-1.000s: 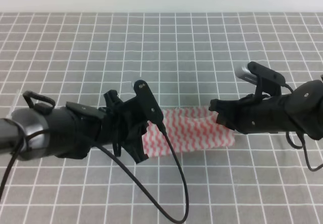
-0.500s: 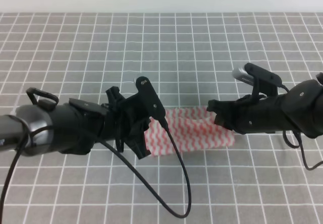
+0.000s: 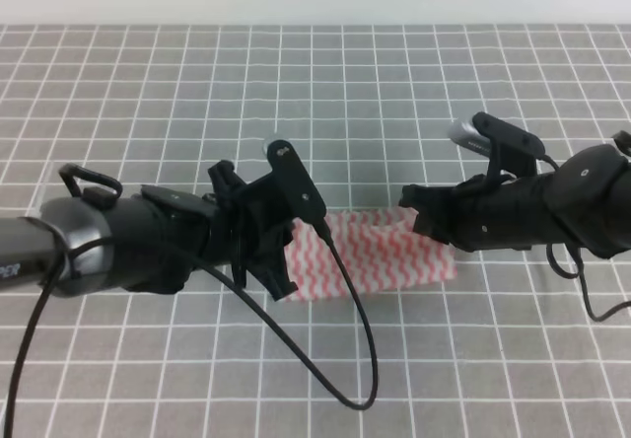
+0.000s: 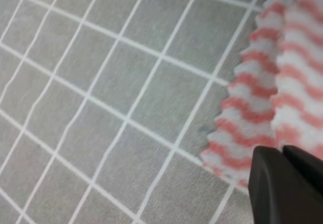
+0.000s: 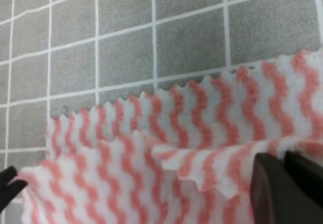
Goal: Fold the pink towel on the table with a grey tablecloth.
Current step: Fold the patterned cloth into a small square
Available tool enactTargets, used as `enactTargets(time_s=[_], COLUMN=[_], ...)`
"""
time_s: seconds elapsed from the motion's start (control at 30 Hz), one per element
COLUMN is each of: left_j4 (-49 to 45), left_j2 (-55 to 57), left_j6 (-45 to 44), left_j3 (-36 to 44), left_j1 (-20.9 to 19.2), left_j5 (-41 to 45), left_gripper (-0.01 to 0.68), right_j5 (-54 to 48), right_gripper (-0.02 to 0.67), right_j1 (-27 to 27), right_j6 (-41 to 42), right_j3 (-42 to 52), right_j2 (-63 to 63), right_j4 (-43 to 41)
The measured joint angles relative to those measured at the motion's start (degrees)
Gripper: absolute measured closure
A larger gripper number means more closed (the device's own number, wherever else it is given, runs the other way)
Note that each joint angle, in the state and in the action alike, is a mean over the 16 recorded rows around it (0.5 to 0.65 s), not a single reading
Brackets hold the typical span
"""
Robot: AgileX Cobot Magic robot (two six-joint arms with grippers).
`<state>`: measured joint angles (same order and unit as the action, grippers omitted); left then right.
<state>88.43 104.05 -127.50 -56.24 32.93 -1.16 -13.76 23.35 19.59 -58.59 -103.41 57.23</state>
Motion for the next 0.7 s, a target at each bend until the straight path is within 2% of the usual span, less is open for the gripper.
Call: enactTargets(time_s=[0.7], left_j4=[0.1], left_j2=[0.2], left_j6=[0.0], left_j3=[-0.3], left_j1=[-0.4], left_j5=[-0.8], left_gripper=[0.674], right_j5=[-0.7], right_gripper=[0.664], right_j1=[-1.2], right_j6=[1.4], right_j3=[-0.9], right_j2=[-0.3], right_j4=[0.3])
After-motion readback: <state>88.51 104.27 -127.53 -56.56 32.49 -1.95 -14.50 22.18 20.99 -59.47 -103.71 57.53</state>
